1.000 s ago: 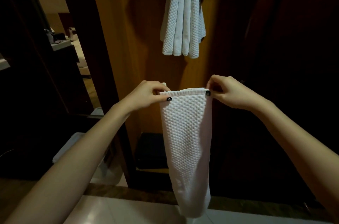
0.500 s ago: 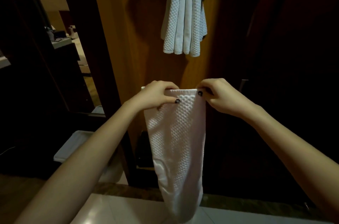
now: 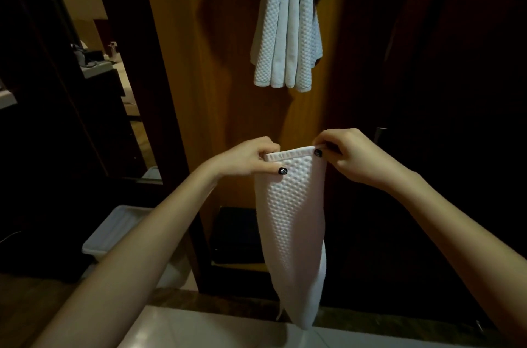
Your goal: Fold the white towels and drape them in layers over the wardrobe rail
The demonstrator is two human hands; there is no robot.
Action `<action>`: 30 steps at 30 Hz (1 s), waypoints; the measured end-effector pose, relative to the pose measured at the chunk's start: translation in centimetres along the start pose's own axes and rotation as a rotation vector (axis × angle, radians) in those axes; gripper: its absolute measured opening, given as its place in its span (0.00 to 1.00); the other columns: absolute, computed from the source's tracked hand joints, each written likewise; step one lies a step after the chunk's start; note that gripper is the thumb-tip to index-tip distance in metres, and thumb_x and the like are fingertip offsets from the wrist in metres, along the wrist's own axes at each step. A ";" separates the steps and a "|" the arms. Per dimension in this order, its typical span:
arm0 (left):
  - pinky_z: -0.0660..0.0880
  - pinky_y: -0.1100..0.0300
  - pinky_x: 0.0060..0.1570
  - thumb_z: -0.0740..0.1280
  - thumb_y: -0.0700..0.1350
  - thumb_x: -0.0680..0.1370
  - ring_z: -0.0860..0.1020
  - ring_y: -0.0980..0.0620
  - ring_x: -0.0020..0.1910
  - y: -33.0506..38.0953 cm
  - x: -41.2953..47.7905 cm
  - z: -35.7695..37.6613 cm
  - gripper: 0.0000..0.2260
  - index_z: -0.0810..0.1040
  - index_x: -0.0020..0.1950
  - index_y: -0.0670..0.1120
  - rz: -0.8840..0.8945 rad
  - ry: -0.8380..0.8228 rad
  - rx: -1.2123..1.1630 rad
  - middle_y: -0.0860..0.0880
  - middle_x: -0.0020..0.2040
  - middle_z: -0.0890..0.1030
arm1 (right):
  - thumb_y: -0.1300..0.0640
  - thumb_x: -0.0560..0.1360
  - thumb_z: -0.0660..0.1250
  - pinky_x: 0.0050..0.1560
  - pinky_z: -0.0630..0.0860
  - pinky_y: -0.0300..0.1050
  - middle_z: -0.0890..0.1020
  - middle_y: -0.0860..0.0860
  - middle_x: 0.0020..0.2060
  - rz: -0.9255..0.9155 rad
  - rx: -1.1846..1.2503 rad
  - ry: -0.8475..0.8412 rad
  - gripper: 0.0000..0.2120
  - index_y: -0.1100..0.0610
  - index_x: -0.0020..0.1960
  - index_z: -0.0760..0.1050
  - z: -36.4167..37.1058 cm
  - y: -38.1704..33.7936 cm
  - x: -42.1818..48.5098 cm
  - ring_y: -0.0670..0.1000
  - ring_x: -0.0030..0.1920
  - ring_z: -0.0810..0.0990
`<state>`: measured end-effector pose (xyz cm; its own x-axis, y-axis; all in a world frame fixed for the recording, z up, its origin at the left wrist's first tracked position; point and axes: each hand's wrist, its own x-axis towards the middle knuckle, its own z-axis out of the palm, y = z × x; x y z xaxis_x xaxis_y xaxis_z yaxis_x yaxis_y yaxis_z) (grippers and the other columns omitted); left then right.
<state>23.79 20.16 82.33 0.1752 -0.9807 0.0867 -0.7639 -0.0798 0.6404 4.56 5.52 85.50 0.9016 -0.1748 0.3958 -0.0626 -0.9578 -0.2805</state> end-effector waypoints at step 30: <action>0.69 0.57 0.42 0.63 0.48 0.81 0.73 0.53 0.42 -2.8 0.8 0.4 0.07 0.71 0.43 0.50 0.026 0.063 0.250 0.51 0.43 0.75 | 0.64 0.77 0.64 0.47 0.74 0.41 0.83 0.50 0.46 0.115 0.076 -0.032 0.08 0.58 0.52 0.81 1.4 1.5 -0.5 0.48 0.48 0.80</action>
<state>25.85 19.53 80.33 0.1855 -0.9707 0.1528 -0.8971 -0.1038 0.4296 4.63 4.52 83.64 0.9035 -0.2741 0.3295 -0.1347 -0.9114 -0.3888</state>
